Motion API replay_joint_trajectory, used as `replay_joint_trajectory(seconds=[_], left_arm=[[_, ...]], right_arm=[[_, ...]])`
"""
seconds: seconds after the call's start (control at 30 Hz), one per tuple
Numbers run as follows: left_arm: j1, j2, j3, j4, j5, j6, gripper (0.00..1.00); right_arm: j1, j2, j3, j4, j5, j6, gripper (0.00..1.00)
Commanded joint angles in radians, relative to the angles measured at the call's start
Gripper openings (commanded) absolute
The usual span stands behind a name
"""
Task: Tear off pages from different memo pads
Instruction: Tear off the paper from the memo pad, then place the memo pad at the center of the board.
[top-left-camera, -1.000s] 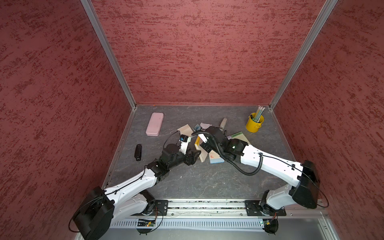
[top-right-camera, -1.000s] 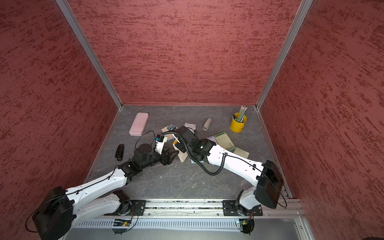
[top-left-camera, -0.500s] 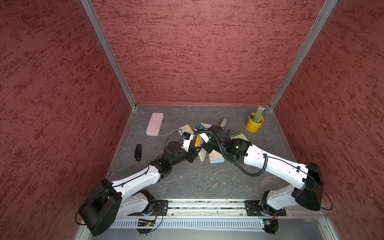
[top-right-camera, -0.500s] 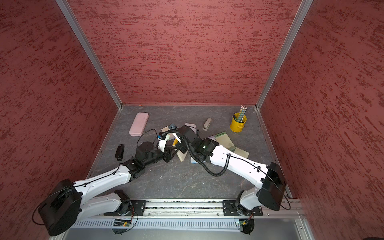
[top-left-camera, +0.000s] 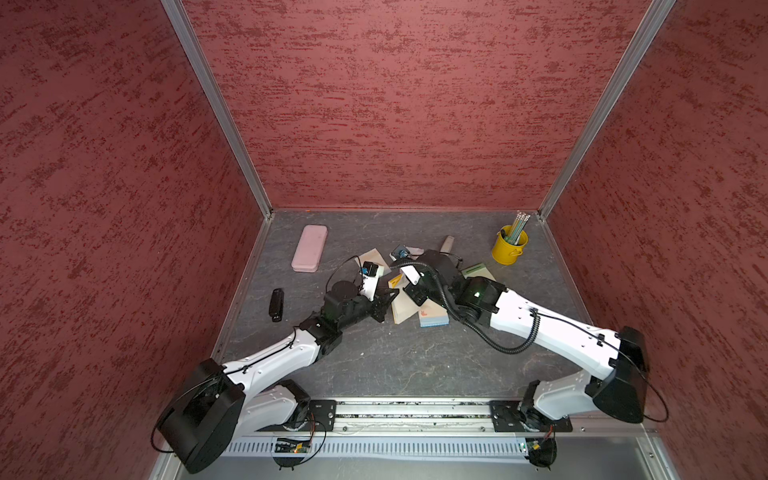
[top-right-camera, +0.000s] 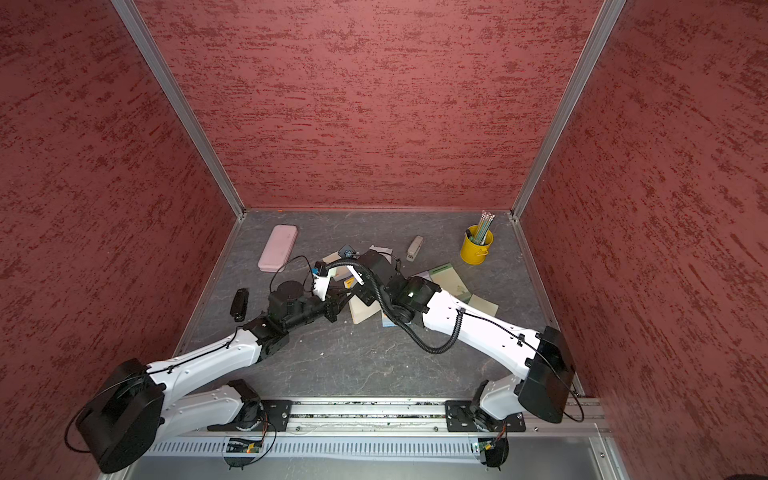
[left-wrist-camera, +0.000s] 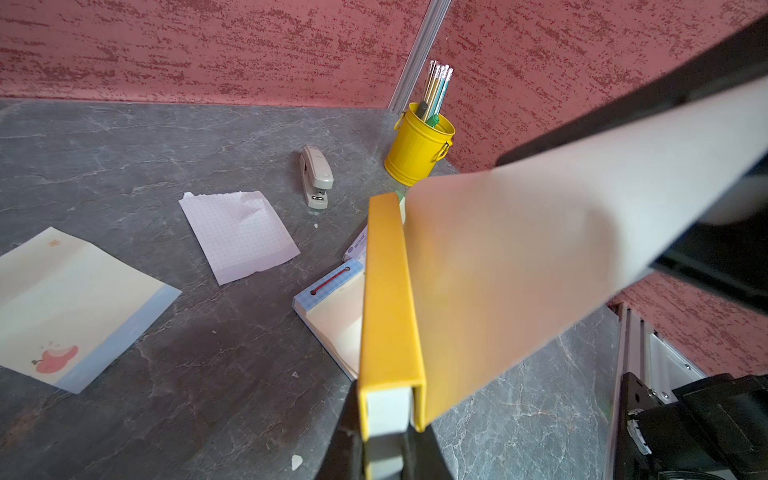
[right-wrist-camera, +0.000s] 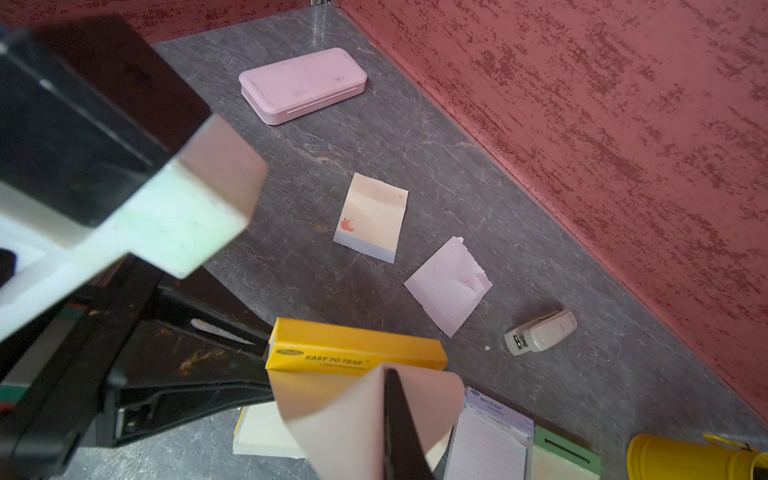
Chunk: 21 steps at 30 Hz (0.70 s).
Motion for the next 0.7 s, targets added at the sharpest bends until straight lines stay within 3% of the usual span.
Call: replay_joint_trajectory(seconds=[0.0,0.23,0.43,0.53,0.67], left_arm=[[0.021,0.01,0.013,-0.019,0.046,-0.023,0.0],[0.082,-0.008,-0.003,-0.064,0.115,-0.084,0.0],[0.145,-0.032,0.0,-0.13,0.19,-0.118,0.0],[0.23,-0.012,0.04,-0.25,0.232,-0.182,0.0],[0.395,0.136,0.174,-0.514,0.407,-0.245,0.0]], right_arm=[[-0.038,-0.049,0.051,0.059,0.097,-0.014,0.0],[-0.187,-0.06,0.005,0.071,0.106,0.024,0.0],[-0.249,-0.055,-0.014,0.052,0.086,0.057,0.0],[-0.257,-0.064,-0.032,0.049,0.079,0.066,0.0],[-0.257,-0.071,-0.056,0.048,0.051,0.101,0.0]])
